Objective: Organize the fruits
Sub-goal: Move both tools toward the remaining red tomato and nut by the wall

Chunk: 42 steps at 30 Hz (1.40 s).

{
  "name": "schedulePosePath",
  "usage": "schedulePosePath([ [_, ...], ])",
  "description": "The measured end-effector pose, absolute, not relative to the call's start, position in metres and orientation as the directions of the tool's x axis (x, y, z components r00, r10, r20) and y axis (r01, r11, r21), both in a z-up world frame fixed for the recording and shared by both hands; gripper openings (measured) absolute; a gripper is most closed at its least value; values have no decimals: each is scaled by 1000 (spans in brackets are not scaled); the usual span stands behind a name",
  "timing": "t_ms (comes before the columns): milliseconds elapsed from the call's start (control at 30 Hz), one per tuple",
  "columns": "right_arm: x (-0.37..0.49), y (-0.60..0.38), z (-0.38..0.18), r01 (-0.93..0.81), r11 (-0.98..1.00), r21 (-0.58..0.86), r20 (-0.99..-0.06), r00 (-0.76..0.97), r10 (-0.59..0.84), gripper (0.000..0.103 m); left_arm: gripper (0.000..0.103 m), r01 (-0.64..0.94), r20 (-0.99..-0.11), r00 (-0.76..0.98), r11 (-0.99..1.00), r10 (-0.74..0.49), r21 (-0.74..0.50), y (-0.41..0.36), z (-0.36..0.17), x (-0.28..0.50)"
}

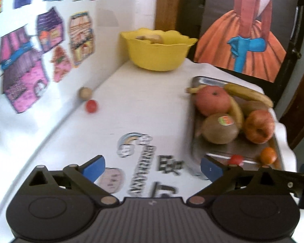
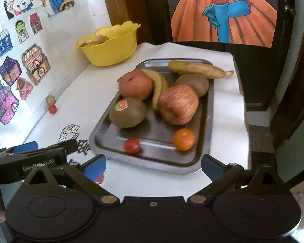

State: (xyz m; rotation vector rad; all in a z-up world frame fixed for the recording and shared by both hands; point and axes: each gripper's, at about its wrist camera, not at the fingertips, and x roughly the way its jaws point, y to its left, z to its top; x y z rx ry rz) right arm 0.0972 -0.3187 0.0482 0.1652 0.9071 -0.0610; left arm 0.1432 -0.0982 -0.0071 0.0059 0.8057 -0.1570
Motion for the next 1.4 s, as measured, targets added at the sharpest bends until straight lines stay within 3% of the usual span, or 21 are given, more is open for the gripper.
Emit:
schedulePosePath([
  [600, 128, -223, 39, -8, 990, 138, -817, 564, 119, 102, 102, -22, -738, 674, 999, -7, -29, -5, -13, 146],
  [967, 162, -202, 35, -86, 989, 121, -818, 555, 149, 102, 102, -57, -744, 668, 998, 20, -24, 7, -20, 154],
  [1200, 190, -208, 43, -96, 984, 151, -769, 614, 178, 102, 102, -43, -741, 671, 999, 14, -20, 4, -26, 167],
  [1400, 228, -204, 50, -204, 966, 158, -727, 638, 254, 102, 102, 16, -705, 709, 1000, -11, 0, -8, -28, 181],
])
